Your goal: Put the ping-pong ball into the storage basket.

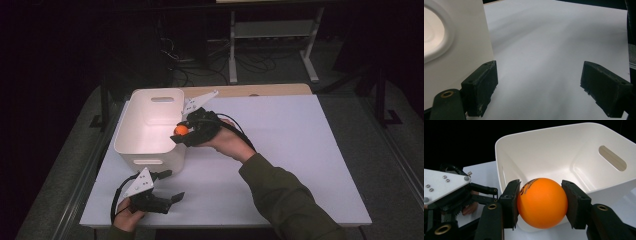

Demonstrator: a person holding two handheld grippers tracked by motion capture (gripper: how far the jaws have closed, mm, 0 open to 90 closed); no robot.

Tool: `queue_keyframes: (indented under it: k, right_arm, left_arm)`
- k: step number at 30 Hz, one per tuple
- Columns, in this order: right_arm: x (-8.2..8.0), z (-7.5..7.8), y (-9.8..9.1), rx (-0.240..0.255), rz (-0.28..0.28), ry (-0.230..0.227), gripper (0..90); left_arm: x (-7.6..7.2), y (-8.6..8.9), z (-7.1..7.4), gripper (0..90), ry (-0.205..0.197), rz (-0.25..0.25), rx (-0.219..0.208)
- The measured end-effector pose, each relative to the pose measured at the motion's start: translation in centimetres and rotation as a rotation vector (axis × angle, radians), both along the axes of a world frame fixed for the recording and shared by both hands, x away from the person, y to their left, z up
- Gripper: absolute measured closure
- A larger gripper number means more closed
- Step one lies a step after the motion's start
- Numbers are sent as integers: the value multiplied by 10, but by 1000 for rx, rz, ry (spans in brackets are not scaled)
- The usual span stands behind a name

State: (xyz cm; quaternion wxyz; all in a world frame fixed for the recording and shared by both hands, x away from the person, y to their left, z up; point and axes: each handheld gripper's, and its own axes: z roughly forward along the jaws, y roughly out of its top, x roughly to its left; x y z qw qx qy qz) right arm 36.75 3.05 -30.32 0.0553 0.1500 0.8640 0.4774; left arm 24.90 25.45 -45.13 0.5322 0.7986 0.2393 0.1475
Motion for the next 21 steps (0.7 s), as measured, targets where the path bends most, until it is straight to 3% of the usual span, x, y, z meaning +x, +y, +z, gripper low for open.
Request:
queue_keyframes:
  k: [21]
  right_arm:
    - [12,3,30,-2,18,16,496]
  left_arm:
    - [0,0,0,141,0,0,-3]
